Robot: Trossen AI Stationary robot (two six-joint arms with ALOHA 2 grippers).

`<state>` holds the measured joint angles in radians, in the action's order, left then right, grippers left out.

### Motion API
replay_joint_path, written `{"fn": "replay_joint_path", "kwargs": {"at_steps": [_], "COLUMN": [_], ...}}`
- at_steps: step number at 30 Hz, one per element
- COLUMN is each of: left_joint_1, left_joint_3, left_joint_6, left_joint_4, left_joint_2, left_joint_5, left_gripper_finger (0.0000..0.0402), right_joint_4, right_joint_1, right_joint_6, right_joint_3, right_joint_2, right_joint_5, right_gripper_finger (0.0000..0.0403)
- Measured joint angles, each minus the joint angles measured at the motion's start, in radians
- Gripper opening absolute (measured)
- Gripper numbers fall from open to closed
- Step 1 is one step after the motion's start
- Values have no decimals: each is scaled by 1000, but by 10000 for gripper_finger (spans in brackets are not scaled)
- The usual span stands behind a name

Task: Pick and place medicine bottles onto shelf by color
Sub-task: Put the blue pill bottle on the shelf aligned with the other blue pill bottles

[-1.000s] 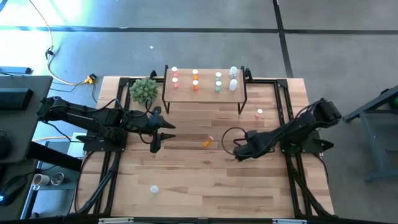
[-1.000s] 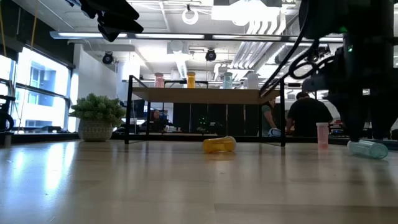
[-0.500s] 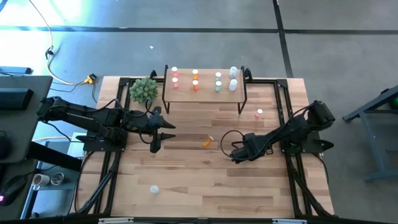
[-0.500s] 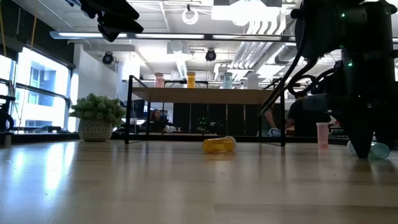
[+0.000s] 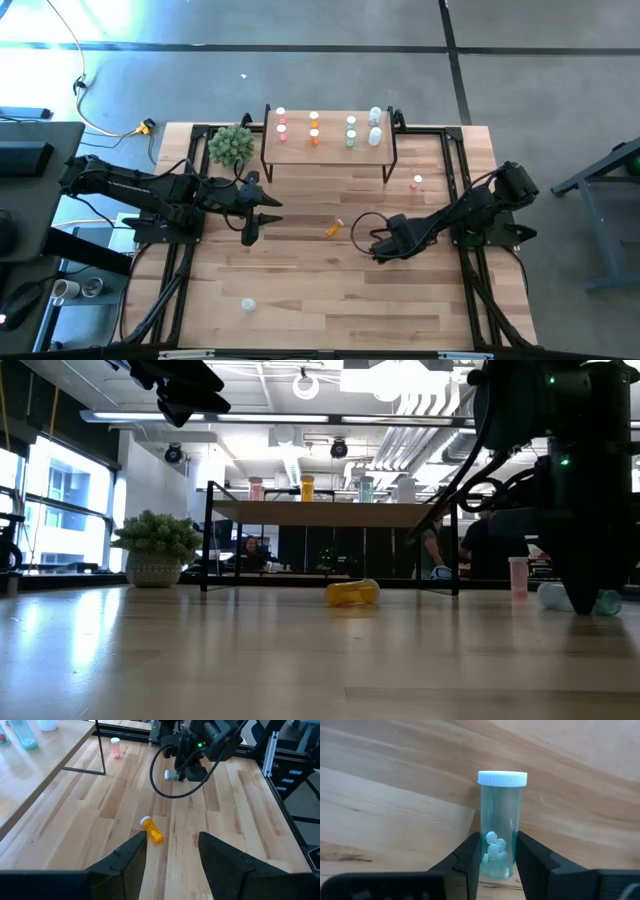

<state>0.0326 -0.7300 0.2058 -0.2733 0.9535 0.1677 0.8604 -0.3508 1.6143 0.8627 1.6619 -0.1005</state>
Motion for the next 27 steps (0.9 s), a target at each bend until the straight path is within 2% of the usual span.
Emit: {"fn": "replay_joint_path", "kwargs": {"at_steps": [11,20,27], "left_joint_1": [0,0,0], "left_joint_3": [0,0,0], "left_joint_6": [0,-19,-34], "left_joint_4": [0,0,0], "left_joint_2": [0,0,0], "left_joint_5": [0,0,2], "left_gripper_finger": [170,175,213], "right_joint_4": [-157,-464,-690], "right_joint_1": [-27,-38,-37], "right_joint_6": [-141,-325,-485], "right_joint_3": [-1,-1,-1], "right_joint_2": [-2,-1,-1], "right_joint_5": [-101,-166,-192], "right_gripper_finger": [95,95,95]}}
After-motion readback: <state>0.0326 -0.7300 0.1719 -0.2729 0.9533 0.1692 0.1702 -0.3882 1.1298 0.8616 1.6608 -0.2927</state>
